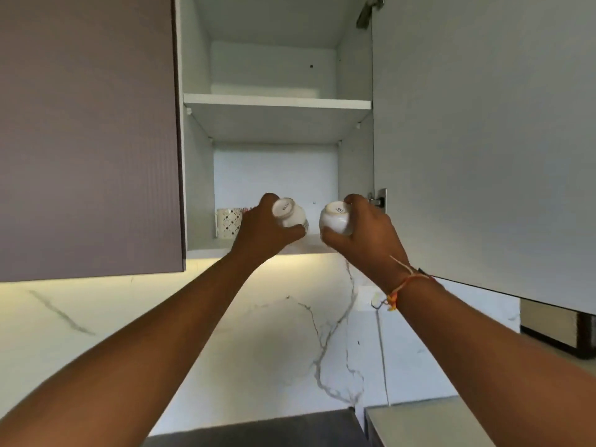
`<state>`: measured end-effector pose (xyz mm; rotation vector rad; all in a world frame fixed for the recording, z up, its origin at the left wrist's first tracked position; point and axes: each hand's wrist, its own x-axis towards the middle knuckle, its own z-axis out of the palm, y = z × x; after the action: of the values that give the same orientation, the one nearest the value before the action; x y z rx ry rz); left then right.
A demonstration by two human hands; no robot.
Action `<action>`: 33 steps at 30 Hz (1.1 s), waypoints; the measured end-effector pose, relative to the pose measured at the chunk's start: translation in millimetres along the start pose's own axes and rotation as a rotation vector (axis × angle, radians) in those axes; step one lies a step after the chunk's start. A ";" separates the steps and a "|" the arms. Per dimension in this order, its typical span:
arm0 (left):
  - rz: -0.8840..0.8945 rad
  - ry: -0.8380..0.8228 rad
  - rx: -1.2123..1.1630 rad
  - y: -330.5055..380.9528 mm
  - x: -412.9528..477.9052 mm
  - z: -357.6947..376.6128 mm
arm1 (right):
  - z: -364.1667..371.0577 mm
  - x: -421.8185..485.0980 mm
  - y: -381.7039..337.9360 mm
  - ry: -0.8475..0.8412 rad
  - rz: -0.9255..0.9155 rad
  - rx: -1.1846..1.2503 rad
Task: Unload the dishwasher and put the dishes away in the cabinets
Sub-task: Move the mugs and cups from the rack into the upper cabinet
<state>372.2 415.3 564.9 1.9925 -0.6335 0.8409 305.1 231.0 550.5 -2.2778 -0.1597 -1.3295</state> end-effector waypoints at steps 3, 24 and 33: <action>-0.019 -0.146 0.115 -24.8 55.6 20.9 | 33.3 48.8 16.7 -0.044 0.065 -0.101; -0.002 -0.420 0.407 -106.6 195.1 135.9 | 143.1 171.2 117.5 -0.326 0.411 -0.270; 0.103 -0.317 0.433 -119.8 193.8 162.5 | 161.6 186.3 131.0 -0.254 0.201 -0.559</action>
<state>632.3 313.7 584.1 2.5366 -0.7886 0.7762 572.9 166.2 596.0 -2.8298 0.3968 -1.0683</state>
